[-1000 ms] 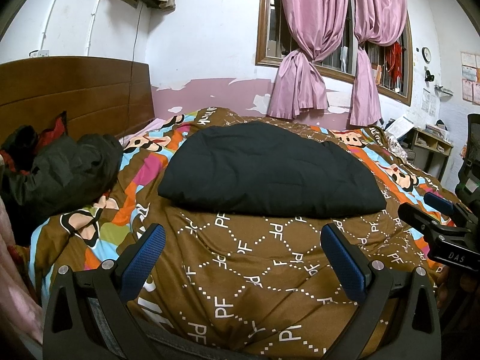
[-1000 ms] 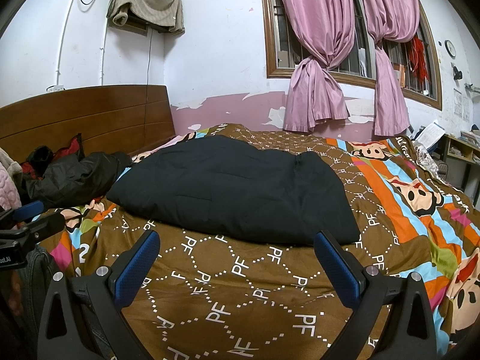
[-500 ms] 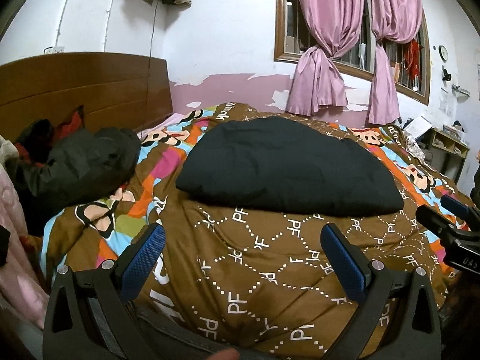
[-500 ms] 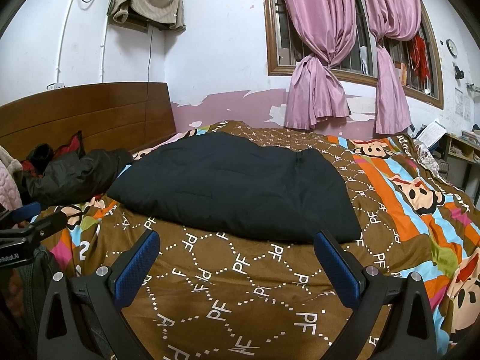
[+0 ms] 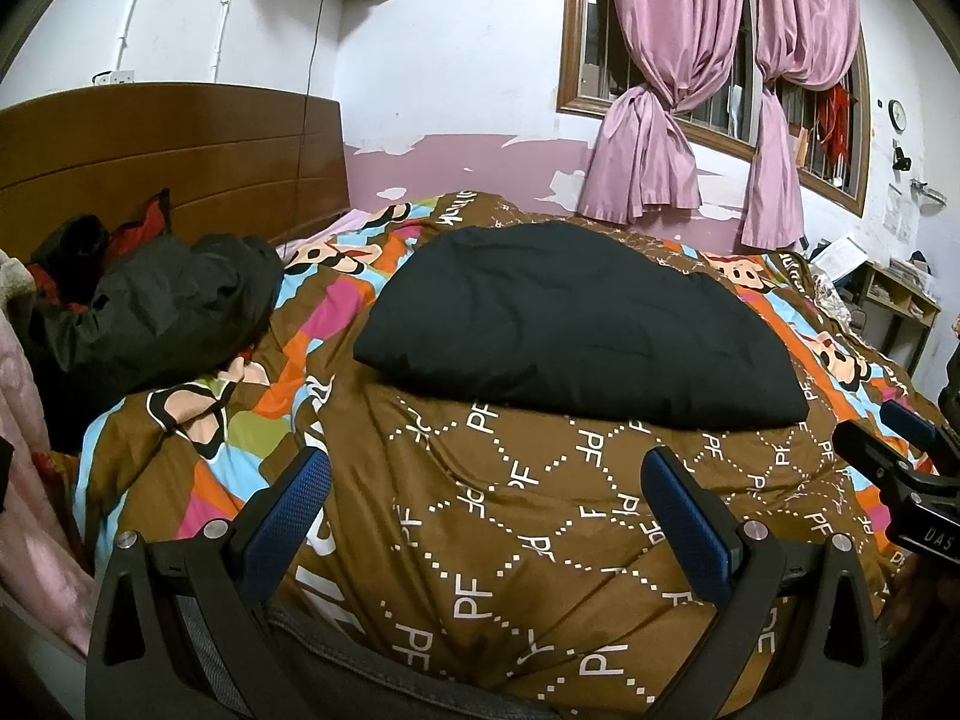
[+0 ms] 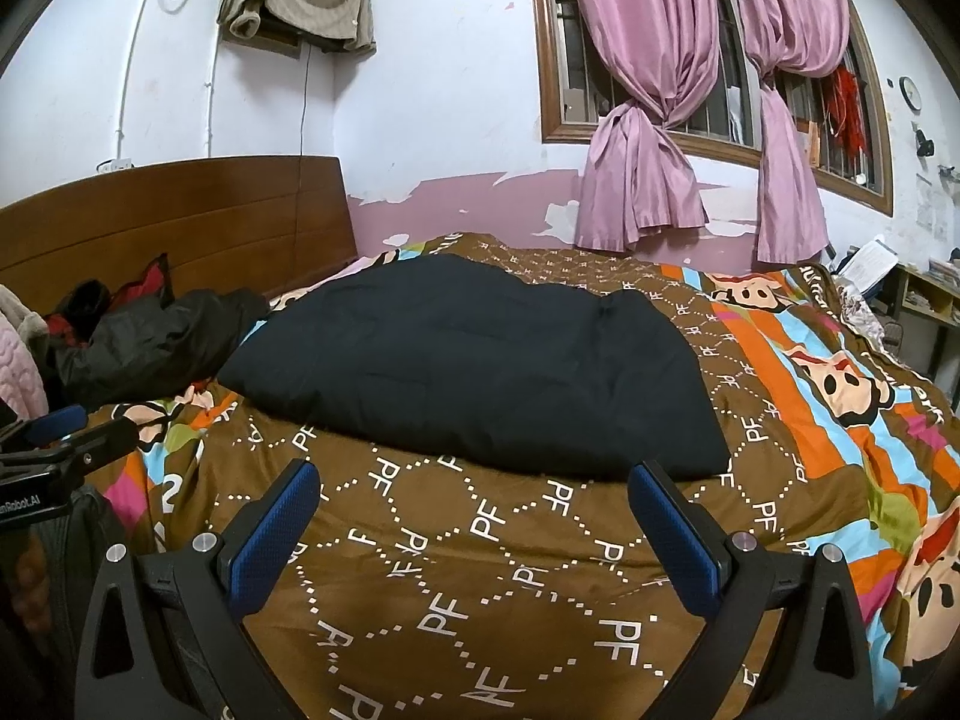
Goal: Fold large clothes
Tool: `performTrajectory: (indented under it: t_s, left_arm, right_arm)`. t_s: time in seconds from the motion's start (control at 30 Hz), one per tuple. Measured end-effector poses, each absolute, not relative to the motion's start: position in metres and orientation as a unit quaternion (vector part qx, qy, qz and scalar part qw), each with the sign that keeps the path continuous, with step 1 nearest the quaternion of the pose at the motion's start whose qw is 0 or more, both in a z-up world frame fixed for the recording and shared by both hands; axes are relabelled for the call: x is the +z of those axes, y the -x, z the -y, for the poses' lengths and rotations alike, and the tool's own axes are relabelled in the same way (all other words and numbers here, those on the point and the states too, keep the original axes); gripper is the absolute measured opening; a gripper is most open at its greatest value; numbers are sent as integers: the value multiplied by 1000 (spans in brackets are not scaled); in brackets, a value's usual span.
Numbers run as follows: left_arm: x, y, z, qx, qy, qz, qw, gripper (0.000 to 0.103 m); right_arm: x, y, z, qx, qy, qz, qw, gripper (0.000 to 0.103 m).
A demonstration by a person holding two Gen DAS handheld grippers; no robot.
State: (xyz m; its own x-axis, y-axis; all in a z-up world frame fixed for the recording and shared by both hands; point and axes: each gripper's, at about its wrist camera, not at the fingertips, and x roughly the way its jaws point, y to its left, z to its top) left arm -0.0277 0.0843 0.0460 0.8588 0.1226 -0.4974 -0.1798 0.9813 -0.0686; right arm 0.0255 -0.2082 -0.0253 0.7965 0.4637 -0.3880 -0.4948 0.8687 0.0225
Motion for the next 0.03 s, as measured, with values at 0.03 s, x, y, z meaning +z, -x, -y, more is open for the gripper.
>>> performTrajectory:
  t_s: [0.03]
  left_arm:
    - [46,28,-84,79,56,-254,962,101]
  right_arm:
    - [-25,-25,208,253,40,-195,947,103]
